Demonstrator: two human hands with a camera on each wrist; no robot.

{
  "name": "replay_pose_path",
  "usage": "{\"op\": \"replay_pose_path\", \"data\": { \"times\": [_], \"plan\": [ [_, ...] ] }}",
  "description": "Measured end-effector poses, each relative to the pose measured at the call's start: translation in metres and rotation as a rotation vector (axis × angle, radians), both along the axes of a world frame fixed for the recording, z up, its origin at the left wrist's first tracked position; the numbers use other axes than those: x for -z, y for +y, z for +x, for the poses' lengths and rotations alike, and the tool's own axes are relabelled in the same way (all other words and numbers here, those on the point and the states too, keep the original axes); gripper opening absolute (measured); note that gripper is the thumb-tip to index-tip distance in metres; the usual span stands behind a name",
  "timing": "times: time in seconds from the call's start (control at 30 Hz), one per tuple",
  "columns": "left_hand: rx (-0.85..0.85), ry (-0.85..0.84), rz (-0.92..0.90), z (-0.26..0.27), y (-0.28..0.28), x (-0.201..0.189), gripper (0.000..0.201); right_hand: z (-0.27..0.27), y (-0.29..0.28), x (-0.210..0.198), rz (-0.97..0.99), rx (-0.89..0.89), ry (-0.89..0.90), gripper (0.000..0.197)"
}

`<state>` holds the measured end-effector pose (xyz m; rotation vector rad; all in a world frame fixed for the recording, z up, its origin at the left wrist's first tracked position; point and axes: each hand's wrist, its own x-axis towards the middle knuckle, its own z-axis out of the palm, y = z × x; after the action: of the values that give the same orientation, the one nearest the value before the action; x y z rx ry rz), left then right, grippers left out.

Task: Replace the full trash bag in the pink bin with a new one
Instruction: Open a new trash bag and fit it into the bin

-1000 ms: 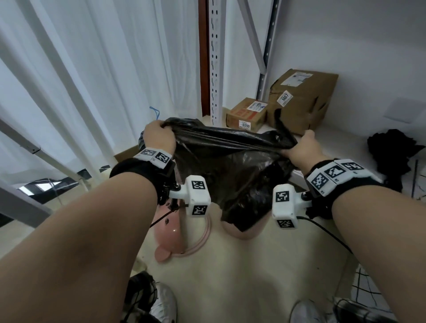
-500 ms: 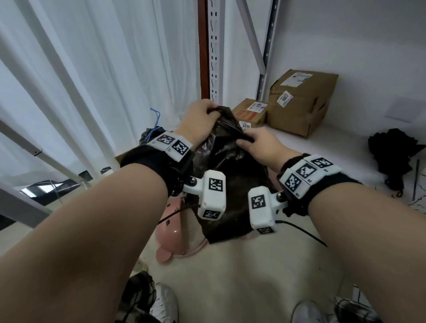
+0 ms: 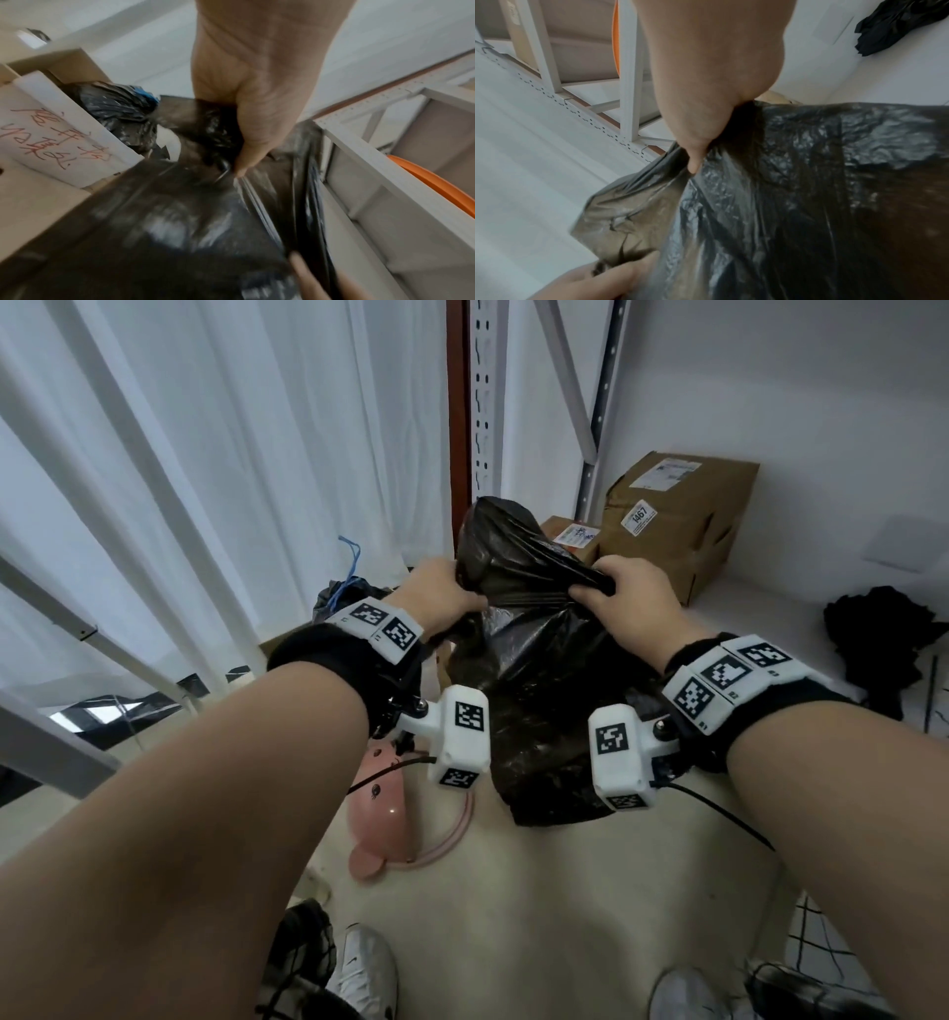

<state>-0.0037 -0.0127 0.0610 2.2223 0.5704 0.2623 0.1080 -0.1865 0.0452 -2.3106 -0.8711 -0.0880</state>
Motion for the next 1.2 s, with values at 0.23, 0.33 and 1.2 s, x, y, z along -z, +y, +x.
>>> {"op": "replay_pose_path", "data": {
  "times": [0.23, 0.33, 1.2],
  "plan": [
    [-0.27, 0.069, 0.223, -0.012, 0.024, 0.011, 0.02, 0.002, -0.022, 0.007, -0.204, 0.142, -0.097, 0.02],
    [-0.233, -0.068, 0.176, -0.009, 0.017, 0.008, 0.05, -0.001, -0.021, 0.006, -0.162, 0.044, -0.098, 0.02],
    [0.044, -0.139, 0.374, -0.028, 0.008, -0.041, 0.02, -0.032, 0.001, -0.032, 0.033, -0.038, -0.05, 0.007]
  ]
}}
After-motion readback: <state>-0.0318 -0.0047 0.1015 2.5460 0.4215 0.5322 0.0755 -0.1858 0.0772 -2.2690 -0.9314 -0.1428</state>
